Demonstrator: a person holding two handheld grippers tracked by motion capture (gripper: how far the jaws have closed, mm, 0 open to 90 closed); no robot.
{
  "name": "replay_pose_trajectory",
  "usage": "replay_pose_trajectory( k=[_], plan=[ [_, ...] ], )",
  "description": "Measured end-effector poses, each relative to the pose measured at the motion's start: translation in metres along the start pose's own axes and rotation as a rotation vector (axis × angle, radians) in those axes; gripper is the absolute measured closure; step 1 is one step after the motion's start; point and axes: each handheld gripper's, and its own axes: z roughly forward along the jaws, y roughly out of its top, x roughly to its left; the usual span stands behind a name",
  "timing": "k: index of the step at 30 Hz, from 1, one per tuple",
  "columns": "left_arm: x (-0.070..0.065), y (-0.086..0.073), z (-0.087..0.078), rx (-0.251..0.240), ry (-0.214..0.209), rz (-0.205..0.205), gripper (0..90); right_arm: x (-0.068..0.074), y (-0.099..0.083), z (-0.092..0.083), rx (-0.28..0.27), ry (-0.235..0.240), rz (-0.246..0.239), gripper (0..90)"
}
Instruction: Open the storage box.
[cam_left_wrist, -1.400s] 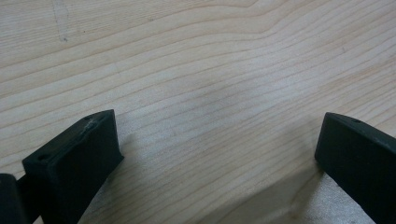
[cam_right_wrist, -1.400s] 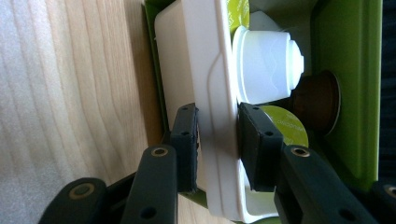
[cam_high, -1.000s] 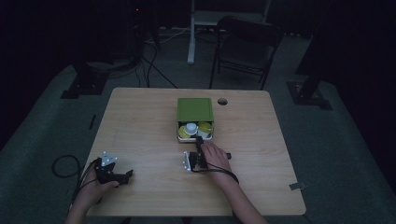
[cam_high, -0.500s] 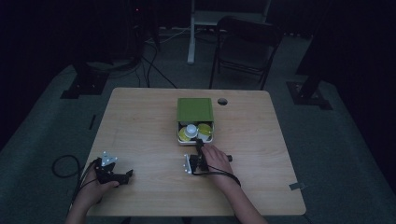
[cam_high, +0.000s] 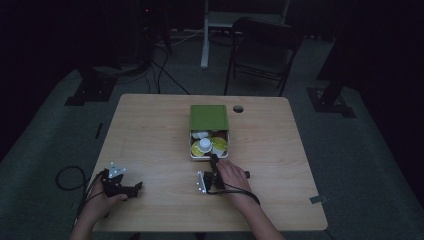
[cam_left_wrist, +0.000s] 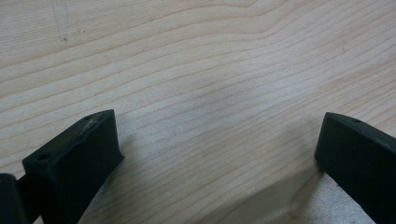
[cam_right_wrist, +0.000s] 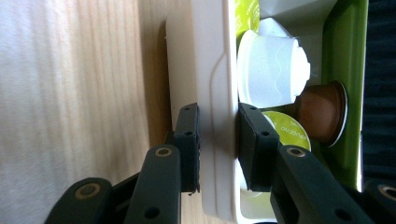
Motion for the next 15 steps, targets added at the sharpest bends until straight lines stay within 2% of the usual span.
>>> replay_pose_trajectory(
  k=[15],
  plan=[
    [0.0,0.0,0.0,0.002,0.0,0.0,0.3,0.009,0.002,-0.023,-0.015,0.014,-0.024,71.8]
  ],
)
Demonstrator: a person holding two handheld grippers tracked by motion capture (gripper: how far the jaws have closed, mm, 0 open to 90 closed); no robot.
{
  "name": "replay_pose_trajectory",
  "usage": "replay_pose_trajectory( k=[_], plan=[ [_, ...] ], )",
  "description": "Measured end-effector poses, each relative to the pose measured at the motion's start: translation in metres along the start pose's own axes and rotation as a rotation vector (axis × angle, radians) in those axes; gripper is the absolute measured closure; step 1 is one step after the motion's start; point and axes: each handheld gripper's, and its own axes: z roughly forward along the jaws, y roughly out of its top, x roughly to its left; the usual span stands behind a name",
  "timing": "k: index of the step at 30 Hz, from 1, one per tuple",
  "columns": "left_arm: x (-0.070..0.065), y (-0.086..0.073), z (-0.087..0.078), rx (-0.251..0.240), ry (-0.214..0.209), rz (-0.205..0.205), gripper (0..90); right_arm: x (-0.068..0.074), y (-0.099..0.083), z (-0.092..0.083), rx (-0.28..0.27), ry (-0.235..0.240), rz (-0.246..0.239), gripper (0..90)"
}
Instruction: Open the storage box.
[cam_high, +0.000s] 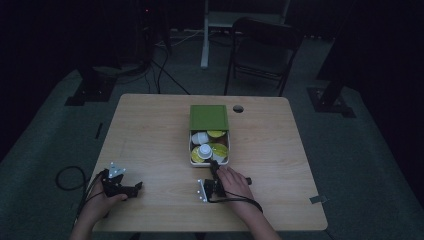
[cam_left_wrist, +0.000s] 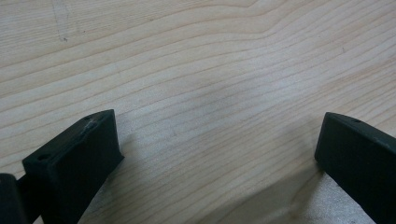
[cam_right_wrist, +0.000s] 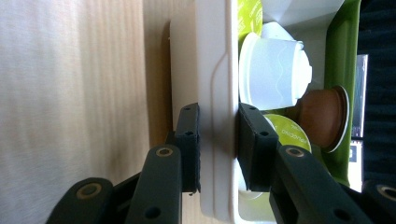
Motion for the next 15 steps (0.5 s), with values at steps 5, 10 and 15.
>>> replay_pose_trajectory(
  k=[5,10,15],
  plan=[
    [0.0,0.0,0.0,0.0,0.0,0.0,0.3,0.004,0.0,-0.007,0.001,0.0,0.007,71.8],
    [0.0,0.0,0.0,-0.002,0.0,-0.001,0.2,0.009,0.0,-0.013,0.004,0.01,0.002,72.0],
    [0.0,0.0,0.0,-0.001,0.0,0.0,0.3,0.012,0.0,-0.017,0.004,0.009,0.016,71.8]
  ],
)
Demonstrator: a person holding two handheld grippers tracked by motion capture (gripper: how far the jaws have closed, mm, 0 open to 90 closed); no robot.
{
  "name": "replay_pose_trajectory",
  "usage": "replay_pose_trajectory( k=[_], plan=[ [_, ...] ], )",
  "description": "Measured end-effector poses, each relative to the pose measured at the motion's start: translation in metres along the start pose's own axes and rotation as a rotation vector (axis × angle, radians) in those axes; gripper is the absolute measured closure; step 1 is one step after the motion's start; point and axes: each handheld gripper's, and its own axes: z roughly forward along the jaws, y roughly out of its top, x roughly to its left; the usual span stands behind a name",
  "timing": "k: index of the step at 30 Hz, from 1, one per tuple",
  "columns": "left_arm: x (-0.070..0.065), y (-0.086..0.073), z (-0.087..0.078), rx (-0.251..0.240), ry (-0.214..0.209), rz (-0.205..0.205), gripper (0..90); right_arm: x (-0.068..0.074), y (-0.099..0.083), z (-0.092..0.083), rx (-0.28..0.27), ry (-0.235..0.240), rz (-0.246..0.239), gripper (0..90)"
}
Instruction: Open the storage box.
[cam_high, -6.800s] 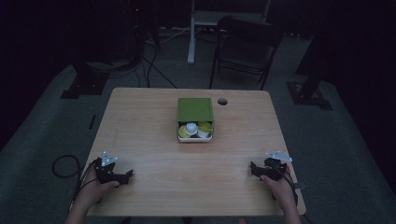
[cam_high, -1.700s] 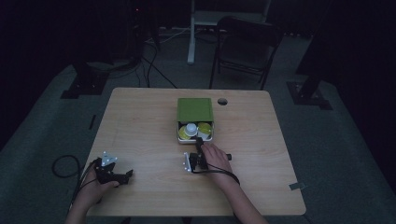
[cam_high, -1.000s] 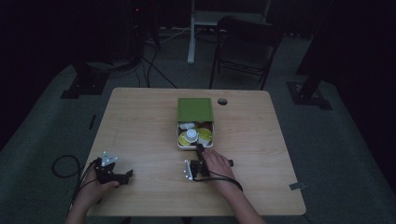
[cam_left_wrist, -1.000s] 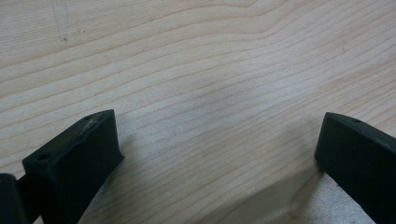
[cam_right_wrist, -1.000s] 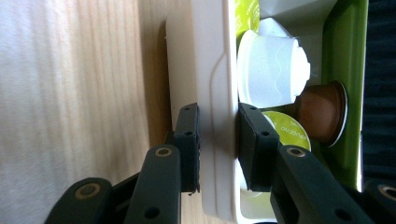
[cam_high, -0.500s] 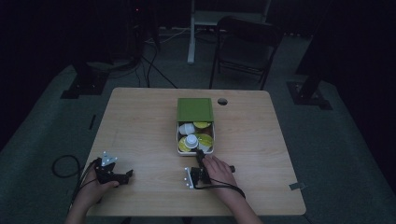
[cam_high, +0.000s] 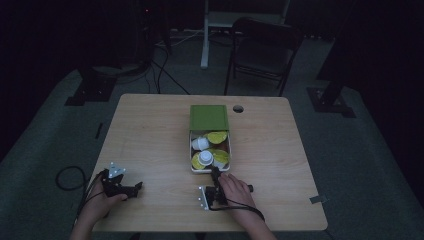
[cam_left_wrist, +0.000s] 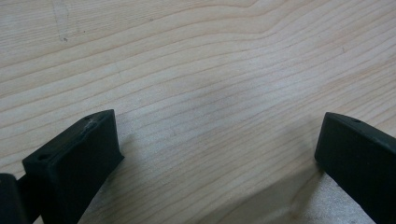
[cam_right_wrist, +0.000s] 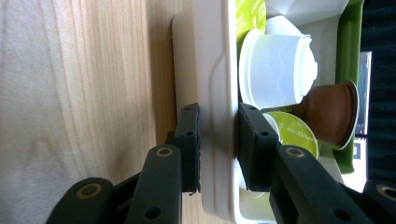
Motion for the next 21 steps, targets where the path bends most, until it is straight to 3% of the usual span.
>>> replay_pose_trajectory(
  k=[21],
  plan=[
    [0.0,0.0,0.0,0.0,0.0,-0.001,0.3,0.005,0.001,-0.011,-0.02,0.006,-0.012,72.0]
  ],
)
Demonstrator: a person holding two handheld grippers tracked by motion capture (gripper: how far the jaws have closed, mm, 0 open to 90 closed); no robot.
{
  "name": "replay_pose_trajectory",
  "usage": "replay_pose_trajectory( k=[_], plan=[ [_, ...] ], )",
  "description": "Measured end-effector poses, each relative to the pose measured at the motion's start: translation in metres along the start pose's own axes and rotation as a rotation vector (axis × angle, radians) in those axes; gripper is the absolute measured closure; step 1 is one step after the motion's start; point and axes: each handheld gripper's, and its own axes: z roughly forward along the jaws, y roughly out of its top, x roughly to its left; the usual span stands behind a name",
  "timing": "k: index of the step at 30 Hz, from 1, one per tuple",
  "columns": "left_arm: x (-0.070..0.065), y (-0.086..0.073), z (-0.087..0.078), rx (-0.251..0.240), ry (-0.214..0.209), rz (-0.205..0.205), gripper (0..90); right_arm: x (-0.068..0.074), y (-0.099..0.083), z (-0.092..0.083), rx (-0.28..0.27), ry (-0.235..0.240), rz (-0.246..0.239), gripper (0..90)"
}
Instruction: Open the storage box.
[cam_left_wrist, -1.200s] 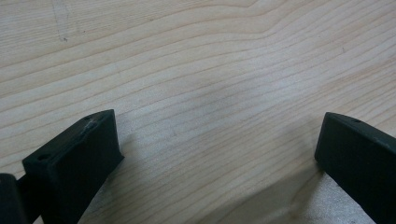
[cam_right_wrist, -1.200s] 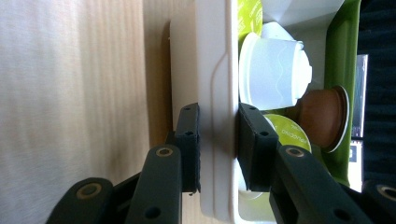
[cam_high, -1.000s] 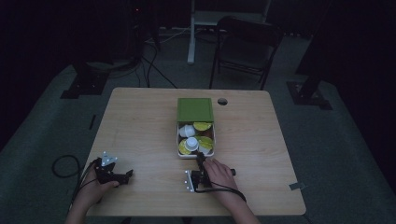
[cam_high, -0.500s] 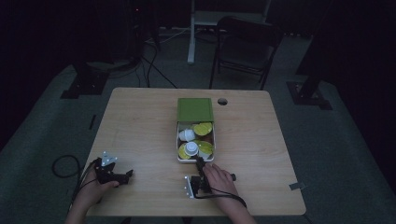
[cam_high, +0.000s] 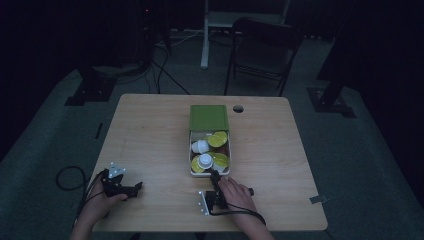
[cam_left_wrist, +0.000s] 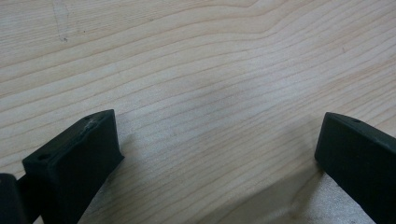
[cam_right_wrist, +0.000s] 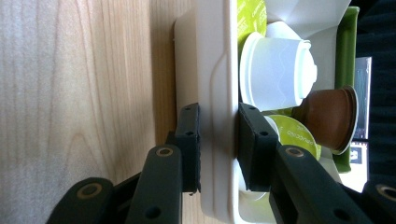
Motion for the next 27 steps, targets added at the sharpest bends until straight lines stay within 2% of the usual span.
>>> replay_pose_trajectory(
  k=[2,4,7,16,21,24,26,27],
  plan=[
    [0.0,0.0,0.0,0.0,0.0,0.0,0.3,-0.001,0.0,-0.001,0.002,0.009,0.005,71.3],
    [0.0,0.0,0.0,0.0,0.0,-0.001,0.3,-0.004,0.0,-0.003,0.001,0.028,0.03,67.4],
    [0.0,0.0,0.0,0.0,0.0,0.0,0.3,-0.01,0.0,-0.007,-0.013,0.063,0.1,60.9],
    [0.0,0.0,0.0,0.0,0.0,0.0,0.3,-0.023,-0.002,-0.015,-0.081,0.097,0.247,55.8],
    [0.0,0.0,0.0,0.0,0.0,-0.001,0.3,-0.031,-0.004,-0.016,-0.096,0.073,0.322,53.3],
    [0.0,0.0,0.0,0.0,0.0,0.0,0.3,-0.036,-0.007,-0.016,-0.103,0.063,0.384,50.4],
    [0.0,0.0,0.0,-0.001,0.0,-0.001,0.3,-0.039,-0.009,-0.016,-0.11,0.081,0.442,48.1],
    [0.0,0.0,0.0,0.0,0.0,-0.001,0.3,-0.041,-0.011,-0.016,-0.119,0.074,0.466,47.3]
  ],
)
